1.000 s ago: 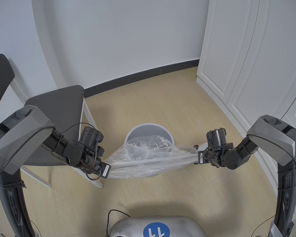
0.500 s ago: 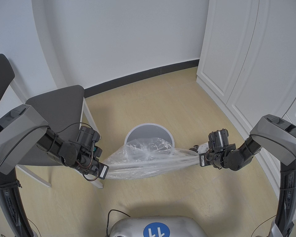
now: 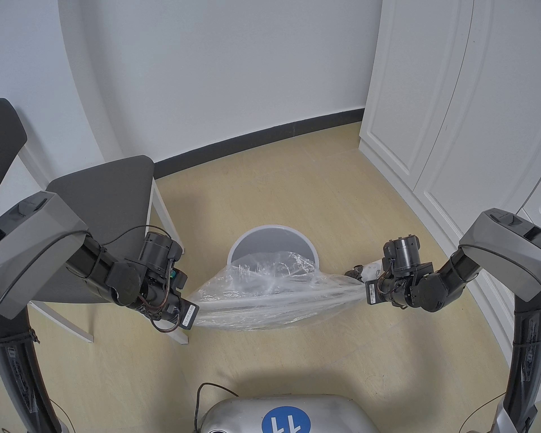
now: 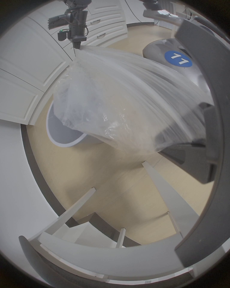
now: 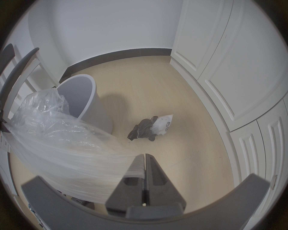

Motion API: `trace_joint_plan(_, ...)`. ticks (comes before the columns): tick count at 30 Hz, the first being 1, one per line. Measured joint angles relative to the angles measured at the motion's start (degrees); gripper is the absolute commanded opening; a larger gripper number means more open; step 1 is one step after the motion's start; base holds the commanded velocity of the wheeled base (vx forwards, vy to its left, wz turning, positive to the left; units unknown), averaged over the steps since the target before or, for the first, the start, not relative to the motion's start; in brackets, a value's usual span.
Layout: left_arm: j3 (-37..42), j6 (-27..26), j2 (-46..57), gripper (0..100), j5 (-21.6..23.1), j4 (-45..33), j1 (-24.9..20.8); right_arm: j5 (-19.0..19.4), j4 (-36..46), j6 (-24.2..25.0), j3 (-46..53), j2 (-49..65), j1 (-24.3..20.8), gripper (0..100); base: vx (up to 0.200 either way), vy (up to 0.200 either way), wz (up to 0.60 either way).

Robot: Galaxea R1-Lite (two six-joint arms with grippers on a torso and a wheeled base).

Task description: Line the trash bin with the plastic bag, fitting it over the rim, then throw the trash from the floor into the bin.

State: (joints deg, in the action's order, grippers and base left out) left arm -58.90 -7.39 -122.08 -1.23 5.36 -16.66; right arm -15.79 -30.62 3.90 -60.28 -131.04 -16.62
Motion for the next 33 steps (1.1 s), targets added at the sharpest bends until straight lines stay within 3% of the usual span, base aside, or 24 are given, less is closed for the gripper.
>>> trace_joint_plan(4, -1.21, 0.83, -2.32, 0, -0.57, 3.00, -0.11, -0.60, -0.50, 0.30, -0.99, -1.32, -0.20, 0, 0.000, 0.000, 0.00)
trace_joint_plan(9, -2.54, 5.47, -6.14, 0, -1.99, 14.45, -0.83, -1.18, -2.39, 1.71, -3.50, -3.91, -0.41, 0, 0.000, 0.000, 0.00)
trace_joint_plan(17, -4.66, 11.06, -12.40, 0, -5.39, 28.21, -2.96, -1.21, -12.73, 4.68, -7.88, -8.11, -0.94, 0, 0.000, 0.000, 0.00)
trace_joint_plan(22, -6.56, 12.07, -15.03, 0, -7.13, 30.14, -3.36, -2.39, -18.13, 6.41, -10.91, -10.31, -1.22, 0, 0.000, 0.000, 0.00)
trace_joint_plan(33, -9.47, 12.28, -16.30, 0, -7.57, 30.55, -0.54, -2.96, -24.64, 16.08, -19.63, -15.90, -3.74, 0, 0.000, 0.000, 0.00)
